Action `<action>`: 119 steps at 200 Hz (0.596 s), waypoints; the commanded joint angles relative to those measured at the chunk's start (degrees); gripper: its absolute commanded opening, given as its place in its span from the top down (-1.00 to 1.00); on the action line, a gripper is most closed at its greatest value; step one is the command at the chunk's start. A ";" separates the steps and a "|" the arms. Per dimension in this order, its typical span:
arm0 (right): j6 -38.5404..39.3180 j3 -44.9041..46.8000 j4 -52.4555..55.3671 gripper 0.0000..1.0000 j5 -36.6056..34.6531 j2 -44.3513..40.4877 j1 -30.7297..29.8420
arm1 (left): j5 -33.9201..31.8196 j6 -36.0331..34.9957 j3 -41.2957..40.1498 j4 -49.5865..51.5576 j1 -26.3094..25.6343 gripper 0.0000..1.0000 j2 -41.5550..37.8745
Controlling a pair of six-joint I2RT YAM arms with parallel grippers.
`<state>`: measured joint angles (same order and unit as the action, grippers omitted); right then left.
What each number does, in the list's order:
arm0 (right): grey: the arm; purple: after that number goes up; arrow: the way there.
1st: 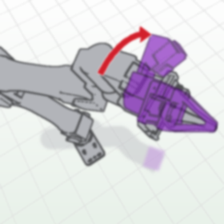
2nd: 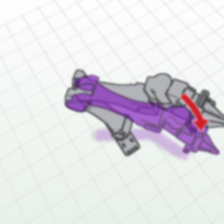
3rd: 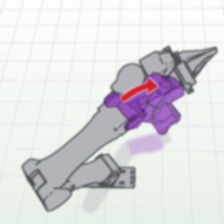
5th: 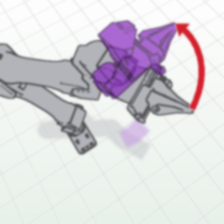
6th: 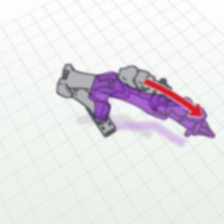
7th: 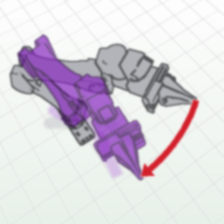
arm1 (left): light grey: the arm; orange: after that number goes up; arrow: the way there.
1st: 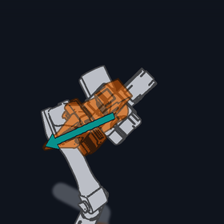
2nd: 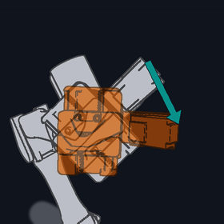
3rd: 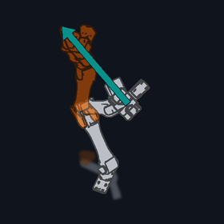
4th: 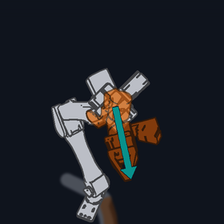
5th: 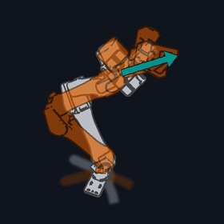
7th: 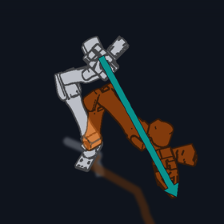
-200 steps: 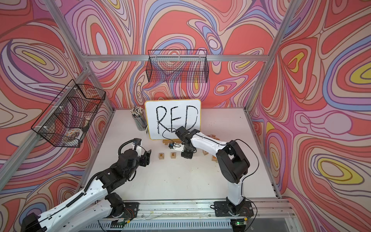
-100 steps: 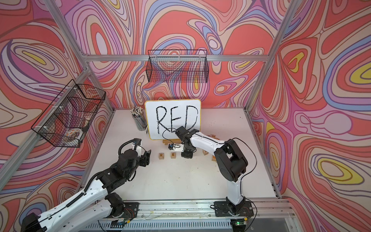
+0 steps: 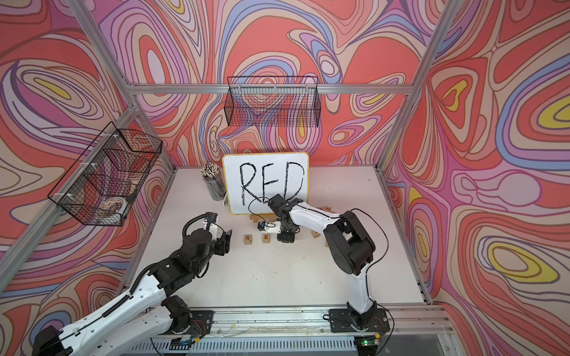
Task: Assemble the uppercase word "red" with letter blocks
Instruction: Place the letter block at the center of the board.
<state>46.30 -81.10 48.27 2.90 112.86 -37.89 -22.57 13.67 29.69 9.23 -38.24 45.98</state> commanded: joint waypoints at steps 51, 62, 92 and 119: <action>0.88 -0.55 -0.81 0.30 0.95 0.96 0.27 | -0.98 -0.27 1.07 0.70 0.29 -0.49 0.43; 0.81 -0.63 -0.64 0.27 0.49 1.14 0.36 | -0.99 -0.22 1.07 0.70 0.32 -0.49 0.52; 0.27 -0.84 -0.86 0.22 0.08 1.06 0.36 | -0.99 -0.31 1.07 0.63 0.35 -0.49 0.65; -0.09 -0.73 -1.24 0.17 -0.41 0.63 0.36 | -0.99 -0.31 1.07 0.63 0.29 -0.49 0.61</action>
<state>46.83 -81.12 47.59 2.81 113.08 -37.82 -22.57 13.67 29.69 9.23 -38.24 46.54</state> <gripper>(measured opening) 0.405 0.745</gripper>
